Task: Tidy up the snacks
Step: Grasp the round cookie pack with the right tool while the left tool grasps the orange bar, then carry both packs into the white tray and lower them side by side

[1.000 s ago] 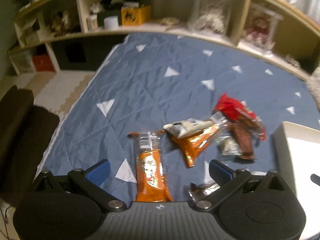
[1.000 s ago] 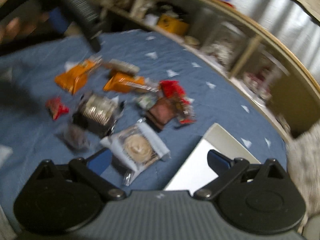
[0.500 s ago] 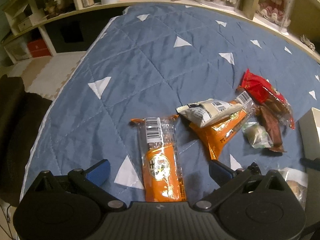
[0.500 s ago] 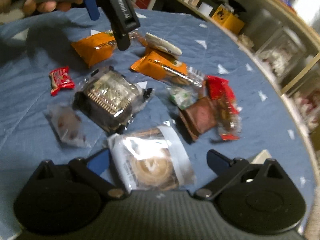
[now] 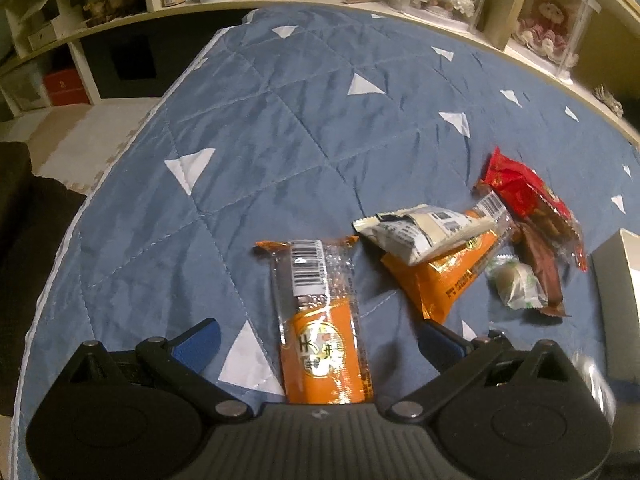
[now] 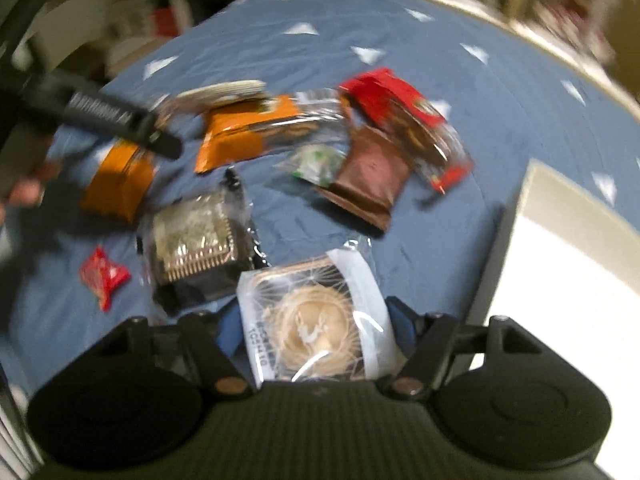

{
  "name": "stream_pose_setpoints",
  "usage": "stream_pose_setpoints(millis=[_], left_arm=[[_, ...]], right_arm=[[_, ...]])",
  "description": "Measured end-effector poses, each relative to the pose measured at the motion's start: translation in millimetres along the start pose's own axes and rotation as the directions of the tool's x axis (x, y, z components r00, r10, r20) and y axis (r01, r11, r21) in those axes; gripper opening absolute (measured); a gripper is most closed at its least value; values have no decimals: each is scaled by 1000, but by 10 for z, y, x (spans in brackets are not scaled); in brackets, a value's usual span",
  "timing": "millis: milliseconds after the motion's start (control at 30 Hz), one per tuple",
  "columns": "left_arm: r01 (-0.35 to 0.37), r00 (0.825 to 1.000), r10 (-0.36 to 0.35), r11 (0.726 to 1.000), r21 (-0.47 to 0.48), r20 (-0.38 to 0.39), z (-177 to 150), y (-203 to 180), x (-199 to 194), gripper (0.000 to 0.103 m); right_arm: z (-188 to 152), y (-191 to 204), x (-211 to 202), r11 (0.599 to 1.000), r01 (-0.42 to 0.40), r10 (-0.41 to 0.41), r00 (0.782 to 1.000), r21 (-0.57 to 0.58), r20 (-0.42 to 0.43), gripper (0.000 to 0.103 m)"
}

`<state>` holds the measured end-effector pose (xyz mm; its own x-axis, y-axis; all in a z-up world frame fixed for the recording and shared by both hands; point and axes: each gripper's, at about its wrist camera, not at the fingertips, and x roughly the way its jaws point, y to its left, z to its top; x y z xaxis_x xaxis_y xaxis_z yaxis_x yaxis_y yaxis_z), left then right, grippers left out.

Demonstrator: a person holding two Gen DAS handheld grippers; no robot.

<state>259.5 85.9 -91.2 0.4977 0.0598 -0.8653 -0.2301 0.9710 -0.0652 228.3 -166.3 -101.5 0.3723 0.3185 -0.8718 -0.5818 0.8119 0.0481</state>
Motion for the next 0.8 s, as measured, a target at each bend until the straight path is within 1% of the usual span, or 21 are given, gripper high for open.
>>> stream_pose_setpoints(millis=[67,133,233,300,367,400,433,467,533,600,667,733,800], left_arm=[[9,1000,-9,1000,-11,-1,3,16,0,103],[13,1000,-13,1000,-14,-19,10,28,16,103],[-2,999,2,1000,4,-51,-2,30,45,103],[-12,999,13,1000,9,-52,-16,29,34,103],[-4,999,5,1000,14,-43,-18,15,13,99],[0,999,1,1000,17,-41,-18,6,9,94],[4,999,-3,1000,18,-41,-21,-6,8,89],[6,999,-6,1000,17,-43,-26,-12,9,88],[14,999,-14,1000,11,-45,-47,-21,16,81],[9,999,-9,1000,6,-49,-59,-30,21,80],[-6,999,7,1000,6,-48,-57,-42,29,75],[-29,998,29,1000,0,-49,-60,-39,39,66],[-47,998,47,999,-10,-49,-65,-26,52,60]], right_arm=[[-18,23,-28,996,2,1,1000,87,-28,77],[-54,62,-45,990,-52,59,997,130,-51,79],[-111,142,-111,987,-86,97,993,137,-70,80],[-158,183,-184,984,-100,114,990,146,-85,82],[-179,181,-215,976,-134,153,983,171,-105,82],[-194,173,-224,971,-150,173,979,187,-112,83],[-216,167,-234,968,-157,181,977,195,-113,83],[-238,166,-248,967,-159,184,976,198,-113,83],[-231,170,-248,965,-155,181,977,212,-109,82],[-196,129,-203,958,-150,178,979,245,-99,82],[-189,95,-202,952,-136,166,982,272,-90,82],[-189,86,-228,952,-116,144,986,284,-81,82],[-180,118,-208,957,-90,116,990,276,-80,81]])
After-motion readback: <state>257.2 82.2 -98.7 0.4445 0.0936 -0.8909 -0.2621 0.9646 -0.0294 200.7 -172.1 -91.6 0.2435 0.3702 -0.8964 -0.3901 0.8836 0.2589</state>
